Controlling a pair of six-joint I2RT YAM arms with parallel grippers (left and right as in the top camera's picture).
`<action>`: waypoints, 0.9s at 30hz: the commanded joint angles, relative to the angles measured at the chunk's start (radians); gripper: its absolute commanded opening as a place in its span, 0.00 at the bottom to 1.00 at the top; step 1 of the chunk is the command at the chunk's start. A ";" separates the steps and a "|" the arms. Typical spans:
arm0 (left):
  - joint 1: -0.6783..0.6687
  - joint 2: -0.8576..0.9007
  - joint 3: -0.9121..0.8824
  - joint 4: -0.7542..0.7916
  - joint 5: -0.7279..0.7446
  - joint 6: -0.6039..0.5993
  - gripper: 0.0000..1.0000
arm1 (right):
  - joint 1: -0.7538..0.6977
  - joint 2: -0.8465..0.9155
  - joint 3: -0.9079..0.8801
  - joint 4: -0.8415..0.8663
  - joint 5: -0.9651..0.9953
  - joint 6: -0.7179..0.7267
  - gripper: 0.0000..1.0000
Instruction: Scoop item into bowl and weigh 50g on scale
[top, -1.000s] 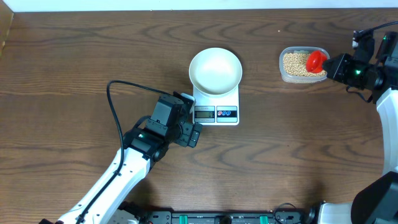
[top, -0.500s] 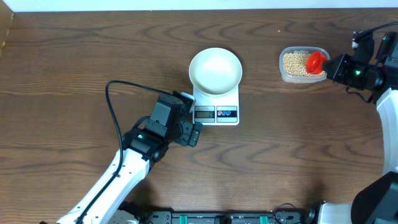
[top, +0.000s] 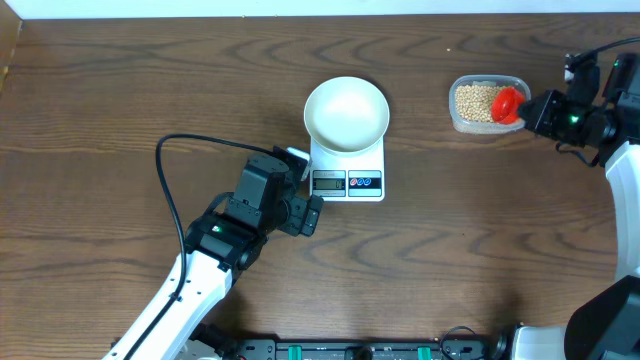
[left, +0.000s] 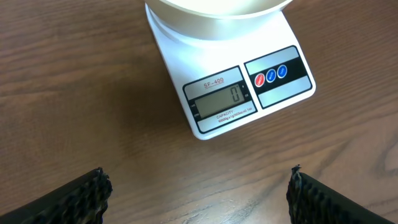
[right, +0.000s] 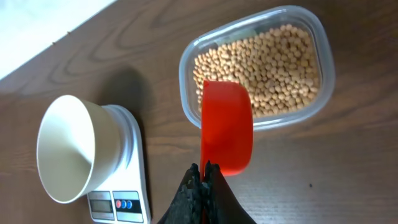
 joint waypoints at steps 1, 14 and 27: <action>-0.001 -0.004 0.006 -0.005 0.010 0.003 0.93 | -0.003 -0.006 0.019 -0.019 0.019 -0.021 0.01; -0.001 -0.004 0.006 -0.005 0.010 0.003 0.93 | 0.016 0.050 0.345 -0.278 0.156 -0.105 0.01; -0.001 -0.004 0.006 -0.005 0.010 0.003 0.93 | 0.031 0.401 0.877 -0.617 0.260 -0.175 0.01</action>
